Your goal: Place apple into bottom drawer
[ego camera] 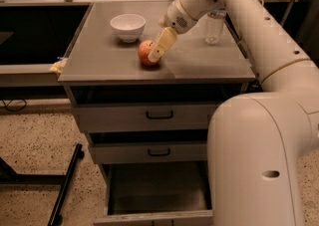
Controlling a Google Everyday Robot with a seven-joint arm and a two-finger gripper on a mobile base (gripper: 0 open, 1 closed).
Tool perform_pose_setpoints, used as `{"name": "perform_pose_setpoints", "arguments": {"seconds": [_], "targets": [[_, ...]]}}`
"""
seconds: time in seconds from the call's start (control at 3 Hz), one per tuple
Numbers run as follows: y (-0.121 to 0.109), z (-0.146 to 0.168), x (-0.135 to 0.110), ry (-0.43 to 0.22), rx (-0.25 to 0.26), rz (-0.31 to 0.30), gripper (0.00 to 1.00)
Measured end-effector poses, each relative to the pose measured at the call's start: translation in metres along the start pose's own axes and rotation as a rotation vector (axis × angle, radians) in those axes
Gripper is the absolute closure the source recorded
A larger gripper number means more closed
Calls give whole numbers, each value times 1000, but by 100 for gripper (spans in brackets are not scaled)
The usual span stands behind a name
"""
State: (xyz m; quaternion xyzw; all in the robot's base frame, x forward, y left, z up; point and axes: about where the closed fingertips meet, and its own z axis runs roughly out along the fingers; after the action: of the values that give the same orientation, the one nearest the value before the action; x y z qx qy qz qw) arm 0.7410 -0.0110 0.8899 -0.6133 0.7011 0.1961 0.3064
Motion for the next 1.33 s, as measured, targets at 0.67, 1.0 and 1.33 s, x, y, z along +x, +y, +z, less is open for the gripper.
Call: {"name": "perform_pose_setpoints", "arguments": {"seconds": [0.67,1.0,1.33], "targets": [[4,29,6,9,-46,12,18],[13,36,9,15,-71,0,42],[29,28,15,10,-80,-21,65]]}}
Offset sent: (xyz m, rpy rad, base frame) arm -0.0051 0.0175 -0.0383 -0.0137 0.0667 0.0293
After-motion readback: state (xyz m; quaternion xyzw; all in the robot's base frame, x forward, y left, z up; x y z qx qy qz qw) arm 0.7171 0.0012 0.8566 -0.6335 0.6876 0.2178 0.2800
